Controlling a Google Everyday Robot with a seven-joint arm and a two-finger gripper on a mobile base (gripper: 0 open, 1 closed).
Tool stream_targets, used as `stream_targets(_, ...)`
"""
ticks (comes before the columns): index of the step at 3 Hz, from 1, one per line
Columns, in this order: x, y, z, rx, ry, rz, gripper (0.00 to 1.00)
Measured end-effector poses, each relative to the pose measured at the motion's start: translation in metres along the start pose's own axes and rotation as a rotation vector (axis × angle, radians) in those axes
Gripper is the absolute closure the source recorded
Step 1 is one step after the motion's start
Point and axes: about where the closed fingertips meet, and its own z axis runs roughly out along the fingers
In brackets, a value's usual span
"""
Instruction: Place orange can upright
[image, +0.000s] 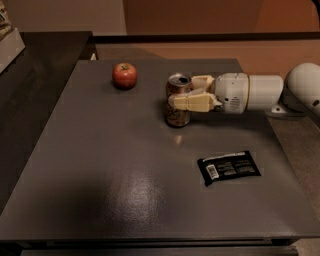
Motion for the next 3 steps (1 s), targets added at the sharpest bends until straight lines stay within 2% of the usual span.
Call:
stream_targets(1,0.0007,-0.0011,0.0023,0.004,0.000,0.017,0.13)
stream_targets(2,0.0012,-0.0022,0.0047,0.009,-0.001,0.033,0.00)
stream_targets(3,0.0013,-0.0023,0.0048,0.009,-0.001,0.033,0.00)
